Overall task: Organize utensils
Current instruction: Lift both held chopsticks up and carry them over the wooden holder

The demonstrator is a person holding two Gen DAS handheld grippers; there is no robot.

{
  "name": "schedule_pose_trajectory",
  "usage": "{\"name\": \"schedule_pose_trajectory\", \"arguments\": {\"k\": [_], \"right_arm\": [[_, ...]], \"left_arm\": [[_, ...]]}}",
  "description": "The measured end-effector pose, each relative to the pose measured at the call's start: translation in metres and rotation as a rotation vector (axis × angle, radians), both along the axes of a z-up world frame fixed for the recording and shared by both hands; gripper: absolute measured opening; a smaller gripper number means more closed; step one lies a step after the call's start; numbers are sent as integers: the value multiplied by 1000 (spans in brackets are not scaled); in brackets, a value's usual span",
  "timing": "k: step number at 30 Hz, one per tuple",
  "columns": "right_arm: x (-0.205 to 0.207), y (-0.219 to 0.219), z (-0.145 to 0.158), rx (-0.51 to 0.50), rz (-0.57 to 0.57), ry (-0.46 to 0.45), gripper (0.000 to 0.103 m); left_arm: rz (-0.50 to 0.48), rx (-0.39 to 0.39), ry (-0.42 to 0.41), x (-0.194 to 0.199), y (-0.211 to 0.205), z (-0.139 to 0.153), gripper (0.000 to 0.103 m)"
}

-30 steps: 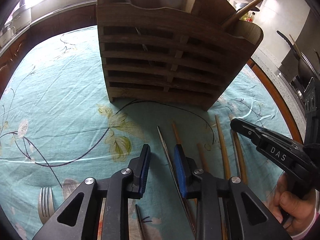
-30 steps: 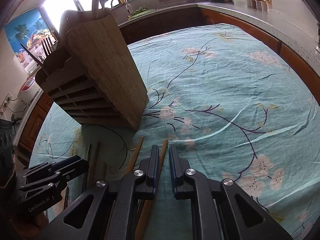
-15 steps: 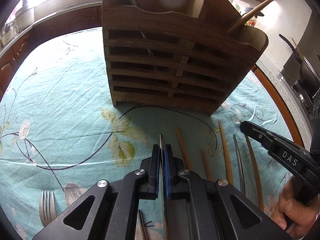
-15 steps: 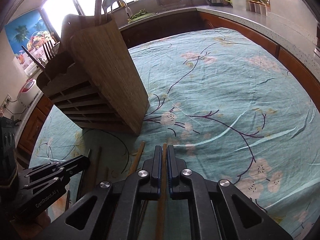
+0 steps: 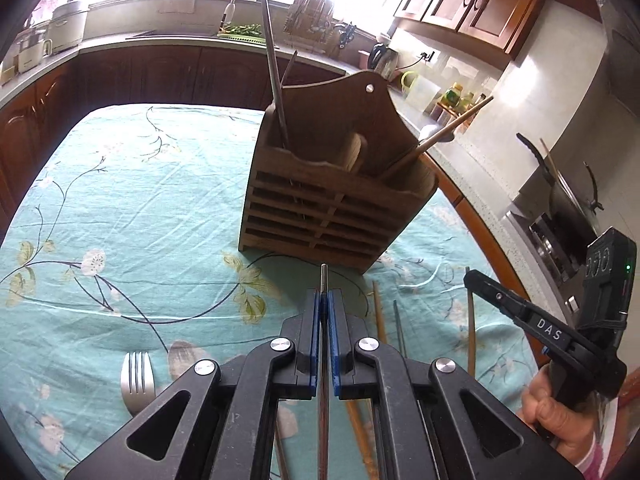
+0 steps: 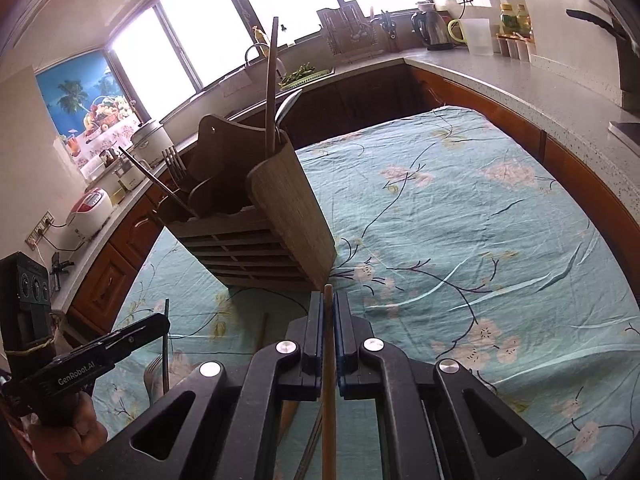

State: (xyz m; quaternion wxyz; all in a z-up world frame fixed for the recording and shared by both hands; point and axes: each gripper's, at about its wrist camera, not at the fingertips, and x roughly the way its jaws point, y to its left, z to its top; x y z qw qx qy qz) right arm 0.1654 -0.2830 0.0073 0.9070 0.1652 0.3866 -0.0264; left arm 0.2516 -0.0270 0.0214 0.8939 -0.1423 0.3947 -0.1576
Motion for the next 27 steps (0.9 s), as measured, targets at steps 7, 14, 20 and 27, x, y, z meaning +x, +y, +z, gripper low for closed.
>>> {"name": "schedule_pose_trajectory", "arguments": {"k": [7,14,20,27], "right_arm": [[-13,5,19,-5,8,-42,5],[-29,15,51,-16,32,-115,5],[-39,25,78,-31,47,-187,5],[-45,29,98,-46,51,-246,5]], "left_arm": [[-8,-37,-63,-40,22,29,2],[-31,-56,-115,-74,39,50,2],[-46,-66,-168,-98,51,68,2],[-47,-66,-216,-114,58,78,2]]}}
